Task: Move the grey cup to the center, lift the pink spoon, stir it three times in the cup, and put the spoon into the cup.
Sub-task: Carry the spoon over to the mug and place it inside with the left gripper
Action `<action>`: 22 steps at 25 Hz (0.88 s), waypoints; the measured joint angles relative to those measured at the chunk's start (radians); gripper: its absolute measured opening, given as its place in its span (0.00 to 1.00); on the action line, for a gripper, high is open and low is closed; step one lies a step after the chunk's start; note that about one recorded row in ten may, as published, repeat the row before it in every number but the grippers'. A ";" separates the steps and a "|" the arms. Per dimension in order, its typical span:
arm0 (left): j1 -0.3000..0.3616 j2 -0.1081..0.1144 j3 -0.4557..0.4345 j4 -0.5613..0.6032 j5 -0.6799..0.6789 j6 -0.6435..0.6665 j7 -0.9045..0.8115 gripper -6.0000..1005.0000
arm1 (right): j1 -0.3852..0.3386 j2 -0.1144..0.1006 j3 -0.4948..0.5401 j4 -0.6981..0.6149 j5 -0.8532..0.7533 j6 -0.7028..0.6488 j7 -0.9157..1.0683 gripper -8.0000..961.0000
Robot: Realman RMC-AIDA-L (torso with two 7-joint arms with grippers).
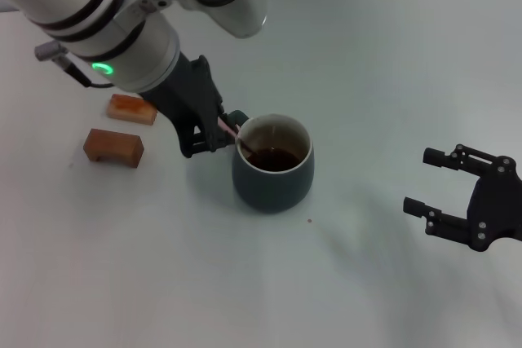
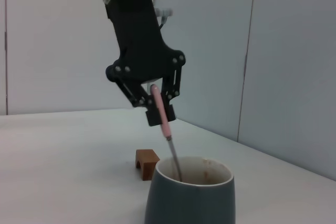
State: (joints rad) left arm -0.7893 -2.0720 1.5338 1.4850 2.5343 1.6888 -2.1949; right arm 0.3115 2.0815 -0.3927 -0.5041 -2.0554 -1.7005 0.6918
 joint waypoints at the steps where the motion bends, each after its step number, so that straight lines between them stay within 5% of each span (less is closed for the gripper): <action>1: 0.007 0.000 0.000 0.003 -0.001 0.005 0.000 0.14 | 0.000 0.000 0.000 -0.001 0.000 0.000 0.000 0.78; 22: 0.018 -0.003 -0.006 0.021 -0.037 0.001 -0.025 0.17 | 0.005 0.002 0.000 0.001 0.000 -0.001 0.000 0.78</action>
State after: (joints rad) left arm -0.7714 -2.0754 1.5282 1.5061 2.4972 1.6901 -2.2200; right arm 0.3160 2.0831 -0.3926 -0.5031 -2.0555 -1.7012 0.6919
